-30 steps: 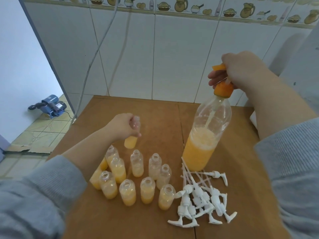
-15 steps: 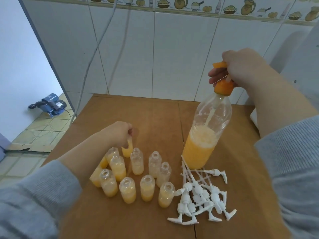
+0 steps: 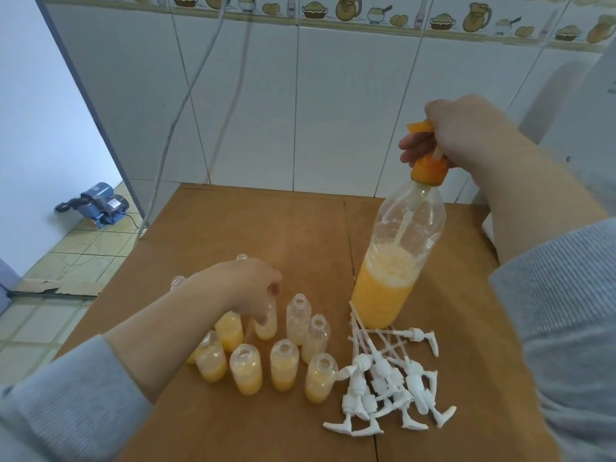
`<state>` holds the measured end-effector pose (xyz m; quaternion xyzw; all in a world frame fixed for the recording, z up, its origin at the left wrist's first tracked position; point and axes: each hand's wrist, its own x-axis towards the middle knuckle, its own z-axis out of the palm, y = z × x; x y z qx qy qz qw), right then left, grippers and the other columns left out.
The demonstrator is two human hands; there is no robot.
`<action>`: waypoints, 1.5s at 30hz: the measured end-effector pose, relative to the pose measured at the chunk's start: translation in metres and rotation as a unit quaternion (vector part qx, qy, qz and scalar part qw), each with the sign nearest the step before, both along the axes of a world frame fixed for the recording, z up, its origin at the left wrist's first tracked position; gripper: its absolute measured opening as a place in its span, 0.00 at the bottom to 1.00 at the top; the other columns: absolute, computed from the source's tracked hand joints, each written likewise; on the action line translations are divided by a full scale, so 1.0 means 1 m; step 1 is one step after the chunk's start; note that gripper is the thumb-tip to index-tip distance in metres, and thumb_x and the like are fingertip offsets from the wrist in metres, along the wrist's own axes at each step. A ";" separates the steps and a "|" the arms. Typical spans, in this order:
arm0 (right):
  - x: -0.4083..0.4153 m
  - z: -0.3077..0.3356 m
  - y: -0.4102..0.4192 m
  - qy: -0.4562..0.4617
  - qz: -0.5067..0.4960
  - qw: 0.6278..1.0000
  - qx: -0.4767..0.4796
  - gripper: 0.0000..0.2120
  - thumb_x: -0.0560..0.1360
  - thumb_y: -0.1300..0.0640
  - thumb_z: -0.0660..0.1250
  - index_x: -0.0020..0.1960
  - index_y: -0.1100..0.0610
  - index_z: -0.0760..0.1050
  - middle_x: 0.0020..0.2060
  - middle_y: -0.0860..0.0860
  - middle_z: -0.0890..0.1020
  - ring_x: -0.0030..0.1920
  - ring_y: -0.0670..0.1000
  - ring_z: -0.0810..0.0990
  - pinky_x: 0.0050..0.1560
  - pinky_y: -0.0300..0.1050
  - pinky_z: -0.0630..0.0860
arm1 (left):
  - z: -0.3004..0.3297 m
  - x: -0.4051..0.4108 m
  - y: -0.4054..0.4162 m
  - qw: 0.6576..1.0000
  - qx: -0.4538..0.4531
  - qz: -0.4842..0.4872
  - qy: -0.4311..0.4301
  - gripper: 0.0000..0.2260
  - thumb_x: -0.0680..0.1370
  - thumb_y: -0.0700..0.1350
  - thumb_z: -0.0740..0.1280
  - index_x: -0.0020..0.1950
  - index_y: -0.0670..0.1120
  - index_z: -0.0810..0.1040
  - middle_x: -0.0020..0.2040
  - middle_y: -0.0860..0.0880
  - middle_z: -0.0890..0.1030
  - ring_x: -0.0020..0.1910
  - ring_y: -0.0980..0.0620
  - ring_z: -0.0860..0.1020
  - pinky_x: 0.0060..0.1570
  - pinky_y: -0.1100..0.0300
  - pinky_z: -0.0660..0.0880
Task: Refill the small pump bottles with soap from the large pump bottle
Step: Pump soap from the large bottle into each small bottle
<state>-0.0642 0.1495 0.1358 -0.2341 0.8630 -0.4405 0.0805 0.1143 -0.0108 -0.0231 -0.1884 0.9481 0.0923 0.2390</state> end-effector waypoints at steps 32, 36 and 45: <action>0.006 -0.014 0.034 0.221 -0.013 0.965 -0.144 0.18 0.80 0.48 0.53 0.52 0.53 0.80 0.48 0.47 0.82 0.49 0.45 0.79 0.53 0.38 0.75 | 0.089 -0.018 0.038 0.551 0.587 0.233 0.545 0.08 0.77 0.49 0.65 0.50 0.46 0.78 0.36 0.56 0.81 0.42 0.53 0.81 0.49 0.54 0.79; 0.019 -0.054 0.056 0.421 0.037 0.906 -0.015 0.20 0.78 0.52 0.57 0.67 0.58 0.70 0.63 0.52 0.75 0.64 0.50 0.71 0.64 0.36 0.61 | 0.092 -0.038 0.048 0.642 0.481 0.158 0.576 0.13 0.78 0.55 0.61 0.56 0.48 0.73 0.45 0.50 0.79 0.44 0.51 0.80 0.49 0.51 0.78; 0.020 -0.075 0.044 0.470 0.015 0.882 -0.024 0.23 0.76 0.56 0.60 0.70 0.60 0.65 0.67 0.56 0.71 0.70 0.53 0.64 0.71 0.47 0.61 | 0.081 -0.068 0.058 0.816 0.229 0.009 0.531 0.21 0.79 0.54 0.62 0.69 0.48 0.65 0.48 0.55 0.73 0.39 0.62 0.72 0.45 0.66 0.67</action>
